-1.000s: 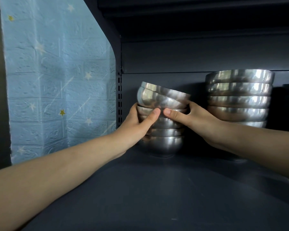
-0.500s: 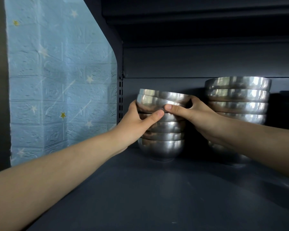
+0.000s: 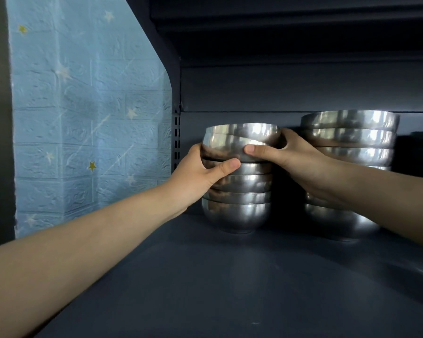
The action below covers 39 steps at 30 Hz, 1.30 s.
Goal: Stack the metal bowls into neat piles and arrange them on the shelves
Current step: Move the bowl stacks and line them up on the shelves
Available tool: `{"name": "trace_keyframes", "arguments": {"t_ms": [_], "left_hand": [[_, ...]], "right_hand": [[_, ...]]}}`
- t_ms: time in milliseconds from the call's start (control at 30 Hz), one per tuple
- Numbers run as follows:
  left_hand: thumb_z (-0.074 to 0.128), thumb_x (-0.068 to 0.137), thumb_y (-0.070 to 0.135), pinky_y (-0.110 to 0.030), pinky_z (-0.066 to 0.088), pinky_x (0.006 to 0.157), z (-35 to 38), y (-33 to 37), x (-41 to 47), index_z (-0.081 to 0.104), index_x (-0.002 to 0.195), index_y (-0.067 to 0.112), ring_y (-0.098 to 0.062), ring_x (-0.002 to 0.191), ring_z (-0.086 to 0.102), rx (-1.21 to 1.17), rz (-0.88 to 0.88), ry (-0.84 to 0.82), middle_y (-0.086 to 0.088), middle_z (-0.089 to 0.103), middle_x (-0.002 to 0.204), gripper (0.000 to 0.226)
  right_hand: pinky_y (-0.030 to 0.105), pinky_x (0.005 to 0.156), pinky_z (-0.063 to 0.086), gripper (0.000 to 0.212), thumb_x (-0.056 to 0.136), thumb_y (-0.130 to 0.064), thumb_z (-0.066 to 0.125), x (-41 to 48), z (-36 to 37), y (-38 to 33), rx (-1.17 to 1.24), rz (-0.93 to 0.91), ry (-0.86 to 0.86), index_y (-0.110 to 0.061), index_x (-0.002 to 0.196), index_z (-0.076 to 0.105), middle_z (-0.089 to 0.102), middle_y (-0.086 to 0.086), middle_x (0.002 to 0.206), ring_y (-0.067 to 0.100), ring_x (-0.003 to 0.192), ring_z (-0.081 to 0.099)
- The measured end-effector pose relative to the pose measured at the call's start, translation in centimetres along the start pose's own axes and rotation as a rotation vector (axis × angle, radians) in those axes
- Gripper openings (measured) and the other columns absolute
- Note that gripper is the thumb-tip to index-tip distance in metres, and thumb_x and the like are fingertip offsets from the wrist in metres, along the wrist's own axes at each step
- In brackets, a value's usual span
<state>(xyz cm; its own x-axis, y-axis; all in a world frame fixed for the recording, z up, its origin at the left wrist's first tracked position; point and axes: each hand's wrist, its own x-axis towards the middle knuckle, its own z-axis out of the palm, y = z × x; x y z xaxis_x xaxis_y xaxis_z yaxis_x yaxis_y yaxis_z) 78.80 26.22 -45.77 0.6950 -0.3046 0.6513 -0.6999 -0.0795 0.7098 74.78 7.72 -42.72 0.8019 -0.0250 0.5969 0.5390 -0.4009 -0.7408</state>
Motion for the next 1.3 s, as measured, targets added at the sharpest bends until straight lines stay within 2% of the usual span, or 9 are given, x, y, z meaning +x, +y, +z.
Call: {"name": "trace_keyframes", "arguments": {"t_ms": [100, 267, 433, 600, 733, 933, 1100, 1200, 1300], "left_hand": [[0.07, 0.068, 0.047, -0.016, 0.049, 0.061, -0.1, -0.1, 0.4, 0.052, 0.113, 0.0, 0.0, 0.057, 0.06, 0.008, 0.004, -0.034, 0.016, 0.057, 0.058, 0.068], [0.062, 0.077, 0.044, -0.01, 0.048, 0.06, 0.1, 0.2, -0.1, 0.05, 0.098, 0.022, 0.002, 0.065, 0.064, 0.014, -0.016, 0.003, 0.012, 0.059, 0.082, 0.033], [0.051, 0.072, 0.063, -0.008, 0.045, 0.072, -0.1, 0.5, -0.3, 0.05, 0.108, 0.024, 0.009, 0.076, 0.062, 0.063, -0.041, 0.036, 0.015, 0.062, 0.092, 0.053], [0.045, 0.068, 0.074, -0.034, 0.03, 0.111, 0.0, 1.7, 0.2, 0.019, 0.147, 0.02, -0.007, 0.129, 0.038, 0.042, -0.08, 0.051, 0.012, 0.041, 0.137, 0.099], [0.048, 0.079, 0.061, -0.014, 0.044, 0.08, 0.1, 1.5, 0.5, 0.045, 0.127, 0.021, -0.007, 0.111, 0.055, 0.071, -0.065, 0.051, 0.013, 0.058, 0.115, 0.062], [0.046, 0.065, 0.068, -0.023, 0.041, 0.095, 0.3, 1.0, 0.3, 0.043, 0.123, 0.021, -0.005, 0.11, 0.053, 0.062, -0.055, 0.074, 0.013, 0.057, 0.112, 0.075], [0.046, 0.081, 0.057, -0.007, 0.043, 0.072, 0.4, 0.7, 0.5, 0.042, 0.125, 0.014, 0.005, 0.094, 0.053, 0.069, -0.057, 0.074, 0.015, 0.056, 0.103, 0.061], [0.046, 0.086, 0.051, -0.006, 0.043, 0.064, 0.5, 0.7, 0.4, 0.042, 0.123, 0.014, 0.008, 0.086, 0.054, 0.09, -0.061, 0.074, 0.016, 0.055, 0.099, 0.052], [0.045, 0.09, 0.045, -0.001, 0.043, 0.057, 0.7, 0.8, 0.1, 0.043, 0.115, 0.018, 0.013, 0.072, 0.057, 0.09, -0.068, 0.064, 0.015, 0.056, 0.093, 0.036]], "right_hand": [[0.034, 0.098, 0.048, 0.103, 0.037, -0.059, 0.086, -0.2, -0.1, 0.0, -0.047, -0.003, -0.018, -0.022, 0.125, 0.047, 0.064, -0.007, 0.116, 0.012, 0.108, 0.061], [0.019, 0.091, 0.042, 0.105, 0.038, -0.053, 0.082, -0.3, -0.2, -0.2, -0.051, -0.066, -0.017, -0.023, 0.13, 0.041, 0.059, -0.012, 0.118, 0.004, 0.11, 0.055], [0.03, 0.101, 0.044, 0.111, 0.037, -0.064, 0.085, -0.1, -0.2, 0.1, -0.077, -0.04, -0.03, -0.021, 0.13, 0.042, 0.06, -0.009, 0.121, 0.01, 0.113, 0.057], [0.038, 0.096, 0.05, 0.109, 0.032, -0.079, 0.075, 0.7, -0.3, -1.1, -0.1, -0.038, -0.016, -0.014, 0.117, 0.052, 0.069, 0.001, 0.105, 0.018, 0.102, 0.065], [0.02, 0.071, 0.051, 0.07, 0.049, -0.068, 0.076, 0.6, -0.2, -1.9, -0.146, -0.052, -0.039, -0.014, 0.09, 0.061, 0.068, -0.008, 0.074, 0.006, 0.076, 0.065], [0.013, 0.055, 0.042, 0.05, 0.056, -0.059, 0.073, 0.1, 0.4, -1.6, -0.101, -0.068, 0.049, -0.017, 0.073, 0.052, 0.062, -0.009, 0.066, -0.001, 0.058, 0.059], [0.022, 0.083, 0.045, 0.089, 0.053, -0.073, 0.067, -0.1, 0.9, -1.0, -0.123, -0.045, 0.096, -0.012, 0.116, 0.053, 0.064, -0.006, 0.109, 0.012, 0.105, 0.06], [0.026, 0.089, 0.047, 0.107, 0.039, -0.086, 0.066, 0.2, 0.9, -0.8, -0.167, -0.036, 0.096, -0.009, 0.112, 0.048, 0.063, -0.001, 0.116, 0.015, 0.11, 0.059], [0.03, 0.096, 0.047, 0.124, 0.037, -0.084, 0.068, 0.1, 0.8, -1.0, -0.157, -0.041, 0.073, -0.009, 0.133, 0.045, 0.062, -0.003, 0.121, 0.014, 0.113, 0.058]]}}
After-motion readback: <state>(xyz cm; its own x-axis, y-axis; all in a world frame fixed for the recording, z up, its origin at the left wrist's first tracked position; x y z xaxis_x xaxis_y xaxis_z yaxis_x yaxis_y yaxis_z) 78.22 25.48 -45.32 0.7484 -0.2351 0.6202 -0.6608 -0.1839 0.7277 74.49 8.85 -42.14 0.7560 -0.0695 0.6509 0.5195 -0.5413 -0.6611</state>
